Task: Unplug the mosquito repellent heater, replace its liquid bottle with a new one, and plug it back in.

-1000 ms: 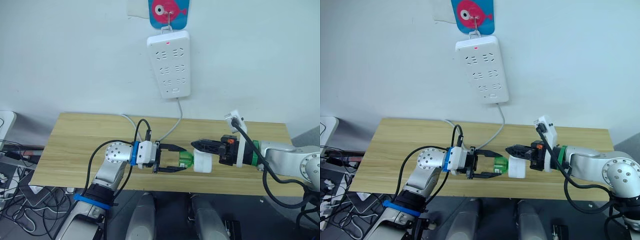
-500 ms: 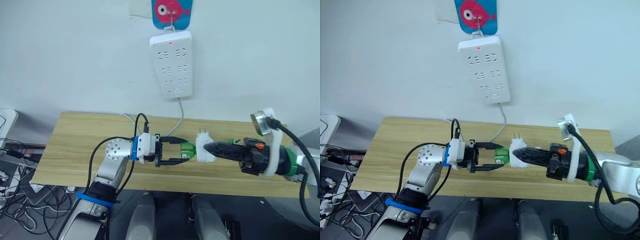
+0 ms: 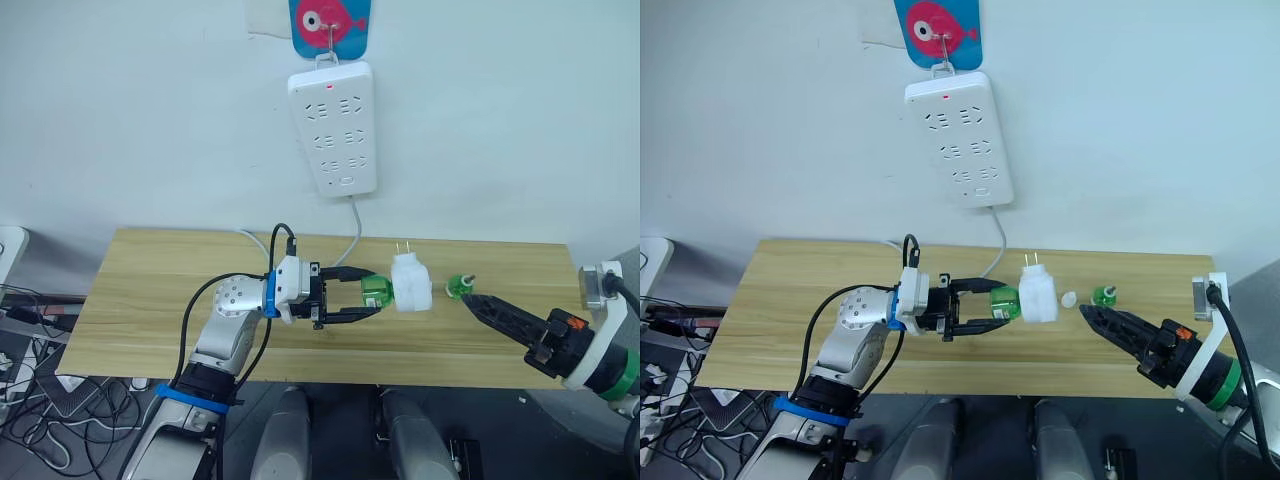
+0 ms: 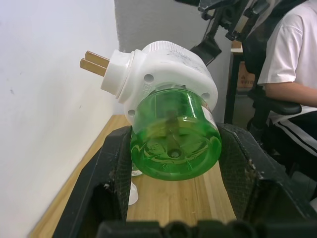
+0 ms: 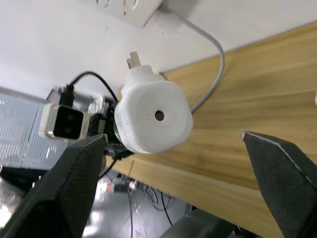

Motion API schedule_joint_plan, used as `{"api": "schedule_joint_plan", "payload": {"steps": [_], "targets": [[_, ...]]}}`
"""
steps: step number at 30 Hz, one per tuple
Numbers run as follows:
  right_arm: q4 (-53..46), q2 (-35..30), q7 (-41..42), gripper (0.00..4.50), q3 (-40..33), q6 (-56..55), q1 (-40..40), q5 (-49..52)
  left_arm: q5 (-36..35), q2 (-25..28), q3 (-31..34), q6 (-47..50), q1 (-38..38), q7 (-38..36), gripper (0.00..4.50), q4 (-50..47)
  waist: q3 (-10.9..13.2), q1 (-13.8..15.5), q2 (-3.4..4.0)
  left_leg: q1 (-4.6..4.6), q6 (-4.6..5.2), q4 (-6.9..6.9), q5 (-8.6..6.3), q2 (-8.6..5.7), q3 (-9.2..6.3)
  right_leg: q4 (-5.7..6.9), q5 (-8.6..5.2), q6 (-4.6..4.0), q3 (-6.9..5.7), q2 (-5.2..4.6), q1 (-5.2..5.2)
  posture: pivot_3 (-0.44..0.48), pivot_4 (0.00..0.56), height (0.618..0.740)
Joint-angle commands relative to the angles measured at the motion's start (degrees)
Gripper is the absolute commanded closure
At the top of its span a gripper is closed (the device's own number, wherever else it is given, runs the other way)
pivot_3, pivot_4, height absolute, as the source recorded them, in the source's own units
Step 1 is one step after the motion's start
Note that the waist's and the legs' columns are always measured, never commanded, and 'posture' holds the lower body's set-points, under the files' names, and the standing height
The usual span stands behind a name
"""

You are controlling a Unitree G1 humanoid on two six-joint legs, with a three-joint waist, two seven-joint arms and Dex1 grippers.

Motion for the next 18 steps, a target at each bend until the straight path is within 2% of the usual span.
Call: {"api": "schedule_joint_plan", "payload": {"steps": [1,4,7,11,14,18], "targets": [[-4.8,2.0,-3.1,0.05,2.6,-4.6,0.4,1.4,-1.1,-0.6,0.3,1.3,-0.3,1.4,2.27,-3.8,0.0,-0.1,0.00,0.00,0.00,0.00,0.00,-0.01,0.00,0.00,0.00,0.00,0.00,0.00,0.00,0.156,0.297,0.740],[-7.0,1.2,-6.8,0.05,4.2,-6.0,0.4,1.4,-1.0,-0.3,0.3,1.4,-0.1,1.3,2.27,-4.3,0.0,-0.1,0.00,0.00,0.00,0.00,0.00,-0.02,0.01,0.00,0.00,0.00,0.02,-0.01,0.00,0.156,0.297,0.740],[-8.1,0.5,-6.3,0.05,5.9,-6.9,0.4,1.4,-1.1,-0.4,0.6,1.5,-0.5,1.4,2.27,-3.8,0.0,-0.1,0.00,0.01,-0.01,0.00,0.01,-0.03,0.01,0.00,0.00,0.00,0.02,-0.02,0.00,0.156,0.297,0.740],[-9.2,3.0,-11.1,0.05,10.3,-11.5,-3.2,1.4,-4.3,-1.8,1.2,10.6,-0.5,6.0,2.27,-6.9,0.0,-0.2,0.00,0.00,-0.01,0.00,0.00,-0.02,-0.01,-0.01,0.00,0.00,0.01,-0.02,0.00,0.155,0.302,0.740],[-10.0,3.9,-13.4,0.05,12.4,-13.0,-4.6,1.4,-5.8,-1.7,1.2,14.0,0.1,6.8,2.27,-9.5,0.0,-0.2,0.00,-0.01,-0.01,0.00,0.00,-0.02,-0.01,0.00,0.00,0.01,0.02,-0.02,-0.01,0.155,0.302,0.740],[-9.4,2.3,-10.5,0.05,12.0,-11.7,-3.3,1.4,-6.5,-0.7,1.3,15.2,0.3,5.2,2.27,-10.2,0.0,-0.2,0.00,-0.01,-0.01,-0.01,0.01,-0.02,-0.01,0.00,0.00,0.00,0.01,-0.02,-0.01,0.155,0.302,0.740]]}}
